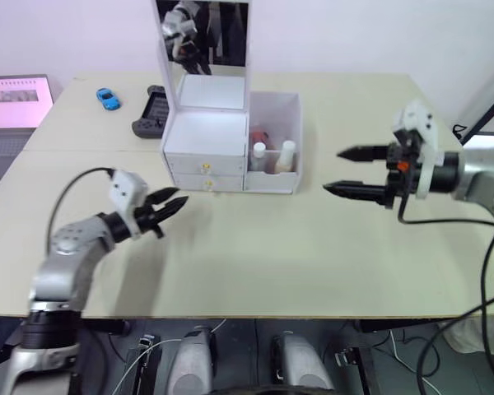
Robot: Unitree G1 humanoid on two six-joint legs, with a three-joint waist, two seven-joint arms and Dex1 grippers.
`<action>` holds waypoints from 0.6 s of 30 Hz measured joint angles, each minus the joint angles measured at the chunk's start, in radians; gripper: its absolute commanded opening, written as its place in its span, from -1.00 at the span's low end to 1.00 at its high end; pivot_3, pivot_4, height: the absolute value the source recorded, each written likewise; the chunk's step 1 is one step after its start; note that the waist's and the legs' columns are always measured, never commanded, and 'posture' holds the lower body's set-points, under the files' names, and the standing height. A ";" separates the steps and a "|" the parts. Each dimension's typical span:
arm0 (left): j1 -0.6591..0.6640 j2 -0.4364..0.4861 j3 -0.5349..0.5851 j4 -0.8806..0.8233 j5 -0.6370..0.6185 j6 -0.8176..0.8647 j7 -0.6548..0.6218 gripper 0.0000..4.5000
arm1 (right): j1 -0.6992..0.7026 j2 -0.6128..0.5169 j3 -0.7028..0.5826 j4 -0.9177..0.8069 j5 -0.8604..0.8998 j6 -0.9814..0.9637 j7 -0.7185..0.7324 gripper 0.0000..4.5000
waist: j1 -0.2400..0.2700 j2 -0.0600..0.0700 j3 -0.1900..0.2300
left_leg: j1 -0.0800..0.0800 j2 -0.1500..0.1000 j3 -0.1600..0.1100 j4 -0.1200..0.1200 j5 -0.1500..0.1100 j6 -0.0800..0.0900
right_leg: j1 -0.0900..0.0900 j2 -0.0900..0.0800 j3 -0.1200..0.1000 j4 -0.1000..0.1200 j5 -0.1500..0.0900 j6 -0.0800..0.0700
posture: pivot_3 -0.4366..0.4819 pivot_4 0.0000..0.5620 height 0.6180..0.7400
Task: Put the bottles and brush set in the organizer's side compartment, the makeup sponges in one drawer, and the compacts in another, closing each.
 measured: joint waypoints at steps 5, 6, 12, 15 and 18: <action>0.089 0.117 0.123 -0.001 -0.033 -0.002 -0.054 0.97 | 0.161 0.036 -0.143 0.120 -0.024 -0.147 -0.007 1.00 | -0.009 -0.001 0.000 | 0.000 0.000 -0.001 -0.001 0.000 0.000 | 0.000 0.001 -0.001 -0.001 0.000 0.000 | -0.05 -0.47 0.94; 0.108 0.141 0.158 0.021 -0.034 -0.001 -0.060 0.97 | 0.197 0.043 -0.168 0.146 -0.035 -0.179 -0.008 1.00 | -0.009 0.000 0.000 | 0.000 0.000 0.000 -0.001 0.000 0.000 | 0.000 0.001 0.000 0.000 0.000 0.000 | -0.05 -0.47 0.94; 0.199 0.218 0.302 0.107 -0.101 0.087 -0.117 0.97 | 0.256 0.105 -0.249 0.231 -0.101 -0.378 -0.056 1.00 | -0.020 0.002 0.001 | 0.001 0.001 0.002 -0.001 0.000 0.000 | -0.001 0.001 0.000 0.000 0.000 0.000 | -0.05 -0.47 0.94; 0.224 0.231 0.316 0.122 -0.070 0.077 -0.096 0.97 | 0.273 0.105 -0.258 0.240 -0.133 -0.452 -0.060 1.00 | -0.012 0.002 0.001 | 0.001 0.001 0.001 -0.001 0.000 0.000 | 0.000 0.001 0.000 0.000 0.000 0.000 | -0.05 -0.47 0.94; 0.214 0.231 0.310 0.140 0.001 0.036 -0.024 0.97 | 0.292 0.110 -0.245 0.249 -0.166 -0.517 -0.055 1.00 | -0.008 0.002 0.001 | 0.001 0.001 0.002 0.000 0.000 0.000 | 0.000 0.000 0.000 -0.001 0.000 0.000 | -0.05 -0.47 0.94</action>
